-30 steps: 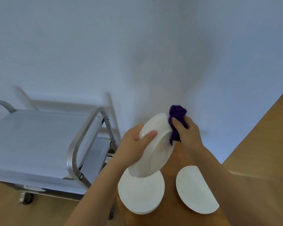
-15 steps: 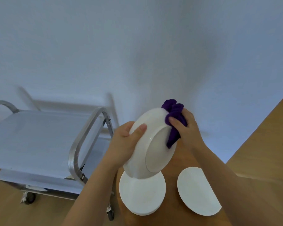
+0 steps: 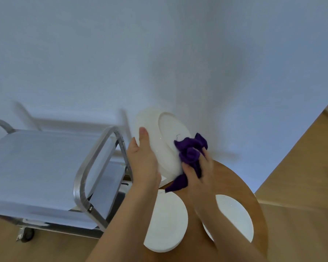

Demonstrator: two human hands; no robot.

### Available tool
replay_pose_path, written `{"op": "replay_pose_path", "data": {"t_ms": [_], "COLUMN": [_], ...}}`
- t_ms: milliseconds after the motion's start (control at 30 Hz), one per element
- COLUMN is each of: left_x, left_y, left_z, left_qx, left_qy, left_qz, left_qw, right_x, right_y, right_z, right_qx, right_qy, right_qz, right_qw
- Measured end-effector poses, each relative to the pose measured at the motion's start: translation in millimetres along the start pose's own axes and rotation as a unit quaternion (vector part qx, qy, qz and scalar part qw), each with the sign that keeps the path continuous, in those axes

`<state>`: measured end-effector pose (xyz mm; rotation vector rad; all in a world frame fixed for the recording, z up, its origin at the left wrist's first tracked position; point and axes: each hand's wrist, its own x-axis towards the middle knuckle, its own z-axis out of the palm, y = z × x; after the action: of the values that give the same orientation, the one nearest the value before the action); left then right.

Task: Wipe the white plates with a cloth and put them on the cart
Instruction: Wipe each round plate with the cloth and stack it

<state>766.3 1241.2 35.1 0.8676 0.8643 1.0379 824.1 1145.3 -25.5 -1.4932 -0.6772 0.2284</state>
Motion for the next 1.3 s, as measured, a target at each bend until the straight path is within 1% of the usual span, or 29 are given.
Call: {"op": "replay_pose_path", "data": {"t_ms": [67,133,167,233,300,367,433,467,500,533,600,633,700,733,800,867,933,967,1000,1033,1100,1167,1200,1267,1300], "left_x": [-1,-4,-5,-10,-18,-28,-33,-33,-31,-29,-19,-14,-6,-4,-3,-2,0,2,5,8,14,16,17,21,22], "left_y": [-6,-9,-10,-11,-13,-16,-23,-25,-26,-25,-22,-21,-19,-20,-24,-25,-21,-20,-19,-19,-19,-19,-20,-21,-19], "left_z": [3,4,3,-1,-5,-5,-3,-1,1,4,7,8,7,5,-1,-6,-8,-9,-9,-10,-17,-27,-33,-46,-51], "left_qx": [0.020,0.065,0.096,0.164,0.213,0.243,0.248,0.237,0.219,0.193,0.109,0.052,-0.044,-0.072,-0.090,-0.102,-0.153,-0.177,-0.198,-0.212,-0.217,-0.198,-0.189,-0.188,-0.191], "left_qy": [0.000,-0.015,-0.035,-0.084,-0.116,-0.139,-0.141,-0.130,-0.114,-0.096,-0.064,-0.053,-0.041,-0.037,-0.039,-0.040,-0.030,-0.020,-0.014,-0.017,-0.051,-0.102,-0.130,-0.189,-0.219], "left_qz": [-0.005,0.006,0.015,0.066,0.120,0.146,0.153,0.148,0.134,0.111,0.024,-0.030,-0.119,-0.147,-0.175,-0.207,-0.260,-0.272,-0.263,-0.243,-0.194,-0.166,-0.163,-0.178,-0.191], "left_qw": [1.000,0.998,0.995,0.981,0.963,0.949,0.946,0.951,0.960,0.970,0.992,0.997,0.991,0.986,0.980,0.972,0.953,0.946,0.944,0.947,0.955,0.961,0.960,0.947,0.938], "right_x": [-10,-14,-14,-7,11,36,57,61,62,59,50,45,34,28,16,3,-8,-12,-17,-21,-23,-15,-9,8,16], "right_y": [-1,-6,-9,-21,-33,-44,-49,-50,-52,-53,-54,-53,-53,-52,-44,-32,-17,-10,-3,4,13,15,13,4,1], "right_z": [10,14,15,13,7,0,-3,-3,-1,1,9,13,19,20,22,20,16,14,12,10,5,-4,-10,-26,-33], "right_qx": [-0.032,-0.052,-0.056,-0.043,-0.005,0.034,0.044,0.030,0.000,-0.038,-0.125,-0.178,-0.283,-0.320,-0.363,-0.384,-0.385,-0.378,-0.364,-0.343,-0.276,-0.172,-0.110,0.032,0.107], "right_qy": [-0.005,-0.003,-0.006,-0.015,-0.008,-0.004,-0.029,-0.041,-0.049,-0.052,-0.061,-0.073,-0.074,-0.063,-0.041,-0.021,0.016,0.032,0.042,0.046,0.054,0.079,0.098,0.125,0.123], "right_qz": [-0.005,-0.026,-0.043,-0.068,-0.040,0.022,0.070,0.074,0.054,0.014,-0.085,-0.123,-0.177,-0.203,-0.245,-0.256,-0.252,-0.248,-0.236,-0.214,-0.146,-0.053,-0.008,0.089,0.149], "right_qw": [0.999,0.998,0.997,0.997,0.999,0.999,0.996,0.996,0.997,0.998,0.987,0.974,0.940,0.923,0.898,0.887,0.888,0.891,0.900,0.913,0.949,0.981,0.989,0.988,0.975]}}
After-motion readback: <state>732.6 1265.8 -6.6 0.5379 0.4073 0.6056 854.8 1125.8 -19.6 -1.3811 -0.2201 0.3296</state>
